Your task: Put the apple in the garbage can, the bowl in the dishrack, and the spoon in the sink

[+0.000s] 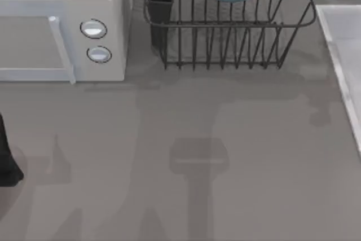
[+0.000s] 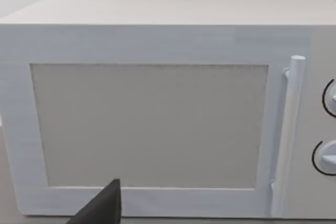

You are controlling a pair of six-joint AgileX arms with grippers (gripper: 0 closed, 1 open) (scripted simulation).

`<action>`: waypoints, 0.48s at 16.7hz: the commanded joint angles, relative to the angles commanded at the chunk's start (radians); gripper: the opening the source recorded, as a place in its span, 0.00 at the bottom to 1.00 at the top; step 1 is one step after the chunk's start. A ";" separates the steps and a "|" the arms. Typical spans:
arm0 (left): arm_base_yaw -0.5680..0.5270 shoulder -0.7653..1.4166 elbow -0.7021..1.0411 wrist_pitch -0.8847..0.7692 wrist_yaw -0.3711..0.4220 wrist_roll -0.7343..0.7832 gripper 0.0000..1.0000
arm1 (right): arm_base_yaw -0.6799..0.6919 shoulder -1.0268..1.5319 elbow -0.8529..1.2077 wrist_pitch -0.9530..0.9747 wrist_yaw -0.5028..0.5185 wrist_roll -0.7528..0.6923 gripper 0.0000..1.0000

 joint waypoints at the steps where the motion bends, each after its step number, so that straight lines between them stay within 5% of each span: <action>1: 0.000 0.000 0.000 0.000 0.000 0.000 1.00 | -0.007 0.063 0.096 -0.026 0.000 -0.008 0.00; 8: 0.000 0.000 0.000 0.000 0.000 0.000 1.00 | -0.042 0.343 0.501 -0.125 0.001 -0.047 0.00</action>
